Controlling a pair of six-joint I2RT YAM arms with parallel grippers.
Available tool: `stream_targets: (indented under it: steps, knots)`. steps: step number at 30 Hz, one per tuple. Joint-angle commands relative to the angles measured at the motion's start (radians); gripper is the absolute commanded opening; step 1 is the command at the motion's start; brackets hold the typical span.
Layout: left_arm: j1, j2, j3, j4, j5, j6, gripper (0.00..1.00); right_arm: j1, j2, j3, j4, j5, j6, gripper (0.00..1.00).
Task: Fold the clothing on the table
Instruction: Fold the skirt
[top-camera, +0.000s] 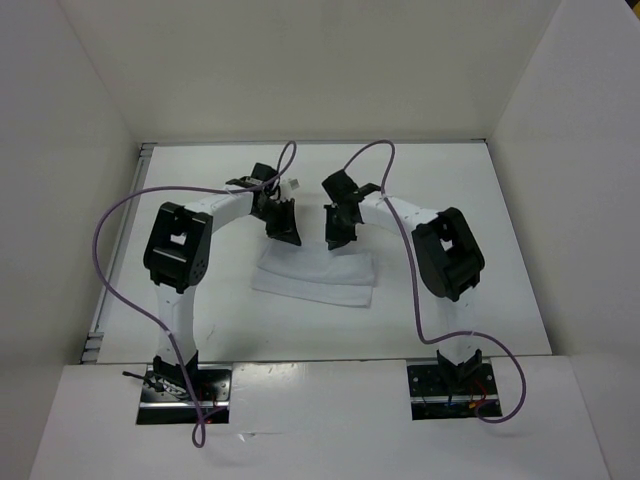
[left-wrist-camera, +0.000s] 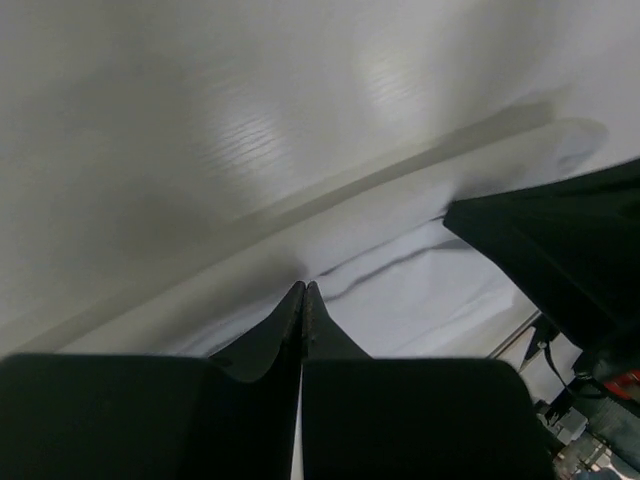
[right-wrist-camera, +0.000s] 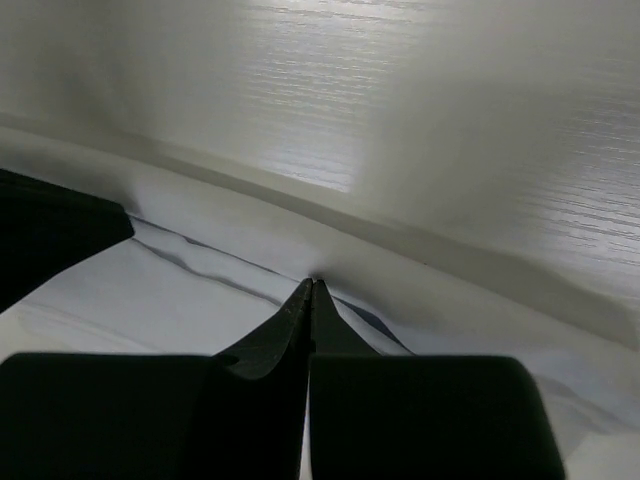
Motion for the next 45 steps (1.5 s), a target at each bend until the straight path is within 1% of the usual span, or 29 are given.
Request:
stream_targets:
  steps: [1,10,13,16,17,23,31,32,33,34,35,36,39,45]
  knots:
    - [0.002,0.031,0.024,-0.020,-0.042,0.028,0.00,0.023,0.021,-0.005,0.046,-0.011,0.012,0.00]
    - [-0.026,0.085,0.033,-0.020,-0.152,0.019,0.00,0.041,0.087,-0.005,0.086,-0.031,0.012,0.00]
    - [-0.035,0.085,0.033,-0.020,-0.161,0.019,0.00,0.052,0.087,-0.014,0.086,-0.042,0.012,0.00]
    - [-0.046,0.094,0.033,-0.020,-0.201,0.010,0.00,0.072,0.087,-0.042,0.086,-0.065,0.012,0.00]
    - [-0.046,0.094,0.033,-0.020,-0.224,0.010,0.00,0.083,0.056,-0.065,0.086,-0.076,0.012,0.00]
    - [-0.055,0.103,0.033,-0.020,-0.246,0.010,0.00,0.114,-0.054,-0.157,0.063,-0.097,0.012,0.00]
    - [-0.055,0.094,0.013,-0.011,-0.266,0.010,0.00,0.114,-0.200,-0.209,0.008,-0.128,0.022,0.00]
    - [-0.055,0.094,0.013,-0.011,-0.266,0.010,0.00,0.114,-0.212,-0.209,0.008,-0.128,0.022,0.06]
    - [-0.055,0.094,0.004,-0.011,-0.266,0.010,0.00,0.114,-0.235,-0.209,0.008,-0.114,0.022,0.17]
    - [-0.055,0.094,0.004,-0.011,-0.266,0.010,0.00,0.114,-0.244,-0.209,-0.003,-0.114,0.022,0.33]
    - [-0.055,0.094,0.004,-0.011,-0.266,0.010,0.00,0.114,-0.254,-0.209,-0.003,-0.114,0.022,0.38]
    - [-0.055,0.094,0.004,-0.011,-0.275,0.010,0.00,0.114,-0.272,-0.218,-0.003,-0.114,0.022,0.40]
    - [-0.055,0.085,-0.005,-0.011,-0.275,0.010,0.00,0.114,-0.300,-0.252,-0.003,-0.123,0.031,0.41]
    - [-0.055,0.085,-0.005,-0.011,-0.284,0.010,0.00,0.114,-0.324,-0.309,0.075,-0.163,-0.012,0.49]
